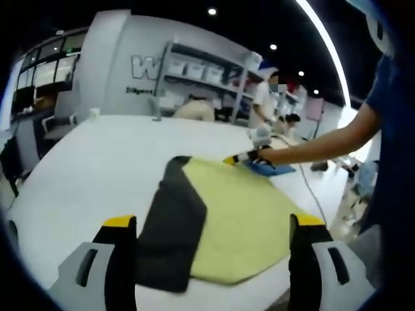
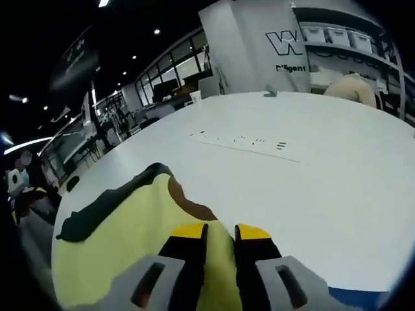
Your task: Fold the garment on the visible template until the final outline fits inside the template.
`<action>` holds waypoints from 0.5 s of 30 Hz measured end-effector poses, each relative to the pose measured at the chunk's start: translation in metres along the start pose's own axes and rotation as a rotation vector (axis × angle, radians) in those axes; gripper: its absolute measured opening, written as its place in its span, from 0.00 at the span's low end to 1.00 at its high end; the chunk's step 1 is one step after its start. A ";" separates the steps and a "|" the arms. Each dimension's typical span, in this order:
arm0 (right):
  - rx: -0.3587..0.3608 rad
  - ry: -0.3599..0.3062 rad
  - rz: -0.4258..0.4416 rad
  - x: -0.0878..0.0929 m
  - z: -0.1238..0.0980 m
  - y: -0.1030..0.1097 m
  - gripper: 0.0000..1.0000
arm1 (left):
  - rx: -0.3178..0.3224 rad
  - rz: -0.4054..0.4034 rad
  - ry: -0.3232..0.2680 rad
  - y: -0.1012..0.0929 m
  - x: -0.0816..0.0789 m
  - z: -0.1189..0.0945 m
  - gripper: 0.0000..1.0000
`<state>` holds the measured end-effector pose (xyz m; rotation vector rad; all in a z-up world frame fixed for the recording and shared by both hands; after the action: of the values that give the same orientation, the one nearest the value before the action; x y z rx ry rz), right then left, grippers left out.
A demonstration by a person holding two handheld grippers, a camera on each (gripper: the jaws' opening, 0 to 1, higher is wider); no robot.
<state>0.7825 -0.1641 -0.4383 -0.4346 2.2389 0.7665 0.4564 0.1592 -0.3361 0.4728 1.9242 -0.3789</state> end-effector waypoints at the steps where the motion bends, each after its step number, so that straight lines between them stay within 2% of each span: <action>1: -0.004 0.020 -0.041 0.000 0.001 0.001 0.05 | -0.003 -0.001 0.001 0.000 0.001 -0.001 0.96; 4: 0.017 0.019 -0.125 -0.001 -0.003 0.005 0.01 | -0.009 -0.004 0.001 0.001 0.001 -0.002 0.96; 7: 0.018 0.005 -0.125 0.001 -0.006 0.014 0.00 | -0.011 -0.005 -0.001 0.001 0.001 -0.002 0.96; 8: 0.021 -0.004 -0.128 -0.003 -0.006 0.014 0.00 | -0.011 -0.005 -0.002 0.001 0.001 -0.002 0.96; 13: 0.042 -0.109 -0.256 -0.013 -0.020 0.023 0.00 | -0.002 -0.002 -0.007 -0.002 0.000 0.000 0.96; 15: 0.051 -0.136 -0.311 -0.009 -0.032 0.035 0.00 | 0.001 -0.005 -0.008 -0.003 -0.001 0.000 0.96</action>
<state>0.7541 -0.1572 -0.3999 -0.6670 1.9979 0.5565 0.4556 0.1566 -0.3356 0.4666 1.9179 -0.3849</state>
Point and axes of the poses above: the point that each gripper's makers call its tool centre point, and the gripper's own axes: z roughly forward along the fingers, y roughly to its left, x roughly out of its underside, the point moved 8 cm from there along -z, roughly backward along the fingers, and after that the axes turned 12 degrees about z, right-handed, at the moved point
